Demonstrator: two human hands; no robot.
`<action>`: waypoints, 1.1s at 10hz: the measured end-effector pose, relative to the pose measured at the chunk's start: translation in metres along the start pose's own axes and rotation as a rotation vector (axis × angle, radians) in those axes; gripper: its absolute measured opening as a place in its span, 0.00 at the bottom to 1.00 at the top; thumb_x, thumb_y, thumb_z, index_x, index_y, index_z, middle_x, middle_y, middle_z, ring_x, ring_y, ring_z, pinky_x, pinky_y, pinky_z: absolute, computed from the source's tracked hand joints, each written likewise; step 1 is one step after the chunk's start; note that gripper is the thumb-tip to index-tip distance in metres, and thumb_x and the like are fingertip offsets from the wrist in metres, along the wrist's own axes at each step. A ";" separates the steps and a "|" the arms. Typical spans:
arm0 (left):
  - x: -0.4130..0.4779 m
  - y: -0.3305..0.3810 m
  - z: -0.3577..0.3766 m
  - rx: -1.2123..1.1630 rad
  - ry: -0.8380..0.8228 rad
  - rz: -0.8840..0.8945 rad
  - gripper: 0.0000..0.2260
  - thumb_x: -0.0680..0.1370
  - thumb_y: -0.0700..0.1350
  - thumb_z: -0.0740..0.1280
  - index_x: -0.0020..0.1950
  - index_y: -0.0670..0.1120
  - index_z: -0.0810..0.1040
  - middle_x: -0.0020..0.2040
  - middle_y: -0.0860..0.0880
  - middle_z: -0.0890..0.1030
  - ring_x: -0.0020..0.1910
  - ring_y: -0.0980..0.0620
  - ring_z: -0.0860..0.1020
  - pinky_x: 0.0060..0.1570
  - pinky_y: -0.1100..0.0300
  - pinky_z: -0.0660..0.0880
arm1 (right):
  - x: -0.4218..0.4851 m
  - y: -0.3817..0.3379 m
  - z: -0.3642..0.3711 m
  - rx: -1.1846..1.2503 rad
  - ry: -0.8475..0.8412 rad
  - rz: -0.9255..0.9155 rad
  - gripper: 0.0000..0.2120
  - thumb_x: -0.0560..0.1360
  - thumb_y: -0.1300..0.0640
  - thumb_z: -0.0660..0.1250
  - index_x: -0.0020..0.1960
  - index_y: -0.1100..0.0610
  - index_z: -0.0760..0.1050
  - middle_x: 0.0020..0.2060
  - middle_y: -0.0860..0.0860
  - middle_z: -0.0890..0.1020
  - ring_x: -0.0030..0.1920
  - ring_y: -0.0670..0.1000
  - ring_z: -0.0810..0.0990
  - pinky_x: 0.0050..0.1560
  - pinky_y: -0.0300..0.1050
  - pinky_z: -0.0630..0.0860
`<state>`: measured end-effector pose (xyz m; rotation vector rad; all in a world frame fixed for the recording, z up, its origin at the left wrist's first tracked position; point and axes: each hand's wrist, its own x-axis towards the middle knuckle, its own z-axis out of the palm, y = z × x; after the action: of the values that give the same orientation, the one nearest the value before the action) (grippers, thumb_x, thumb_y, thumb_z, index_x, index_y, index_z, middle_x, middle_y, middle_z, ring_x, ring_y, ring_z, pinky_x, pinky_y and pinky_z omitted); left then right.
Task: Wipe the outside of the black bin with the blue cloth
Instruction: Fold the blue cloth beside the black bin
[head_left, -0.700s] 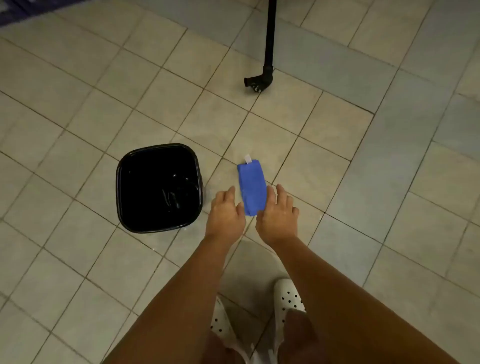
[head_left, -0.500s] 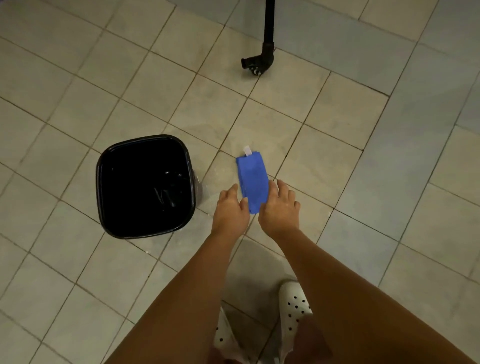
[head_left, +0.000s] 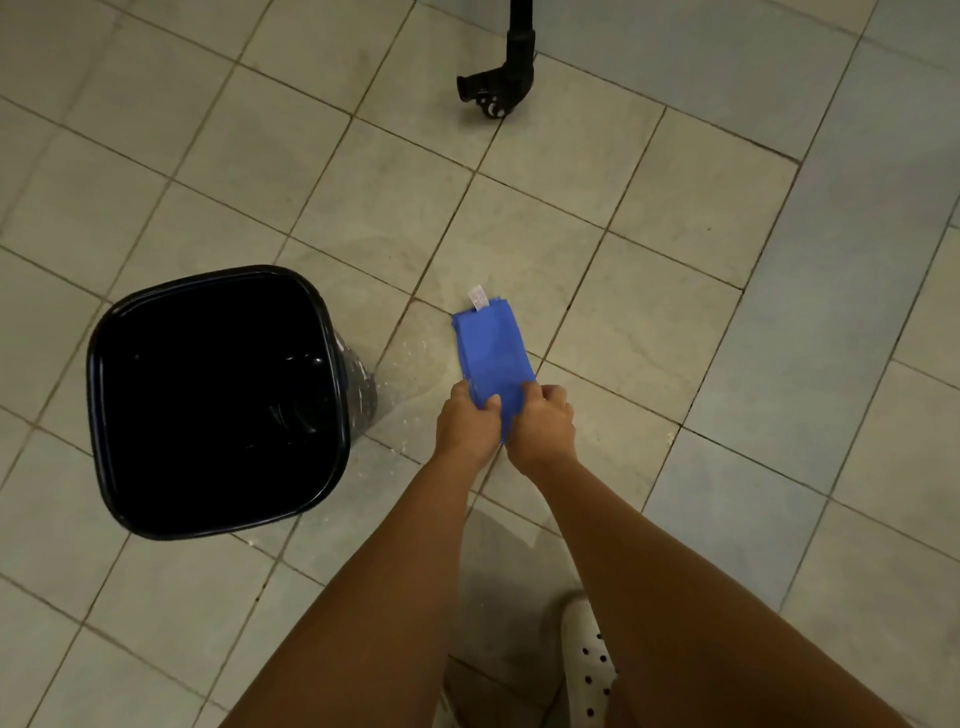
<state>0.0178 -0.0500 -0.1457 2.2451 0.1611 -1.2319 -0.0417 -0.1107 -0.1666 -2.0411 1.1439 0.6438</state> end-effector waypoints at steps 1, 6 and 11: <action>0.005 0.001 0.006 -0.068 -0.074 -0.050 0.23 0.83 0.45 0.60 0.78 0.47 0.60 0.72 0.43 0.70 0.67 0.42 0.74 0.65 0.48 0.73 | 0.006 -0.001 0.011 0.122 -0.010 0.064 0.24 0.74 0.58 0.64 0.69 0.57 0.64 0.65 0.60 0.65 0.63 0.59 0.67 0.61 0.49 0.67; 0.011 0.005 0.009 -0.264 -0.139 -0.189 0.15 0.84 0.47 0.57 0.64 0.40 0.76 0.58 0.42 0.80 0.53 0.47 0.76 0.58 0.52 0.73 | 0.009 -0.014 0.006 0.172 0.113 0.016 0.10 0.77 0.61 0.62 0.56 0.62 0.76 0.57 0.58 0.72 0.43 0.51 0.74 0.45 0.37 0.69; -0.092 0.031 -0.050 -0.623 -0.136 -0.210 0.18 0.82 0.57 0.57 0.57 0.45 0.79 0.55 0.45 0.82 0.58 0.43 0.79 0.63 0.41 0.74 | -0.079 -0.077 -0.071 0.554 0.281 -0.072 0.08 0.73 0.66 0.63 0.51 0.61 0.77 0.57 0.57 0.71 0.42 0.47 0.74 0.46 0.29 0.64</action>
<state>0.0136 -0.0343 -0.0374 1.6294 0.6465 -1.2232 -0.0075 -0.0963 -0.0406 -1.7071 1.2324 -0.0127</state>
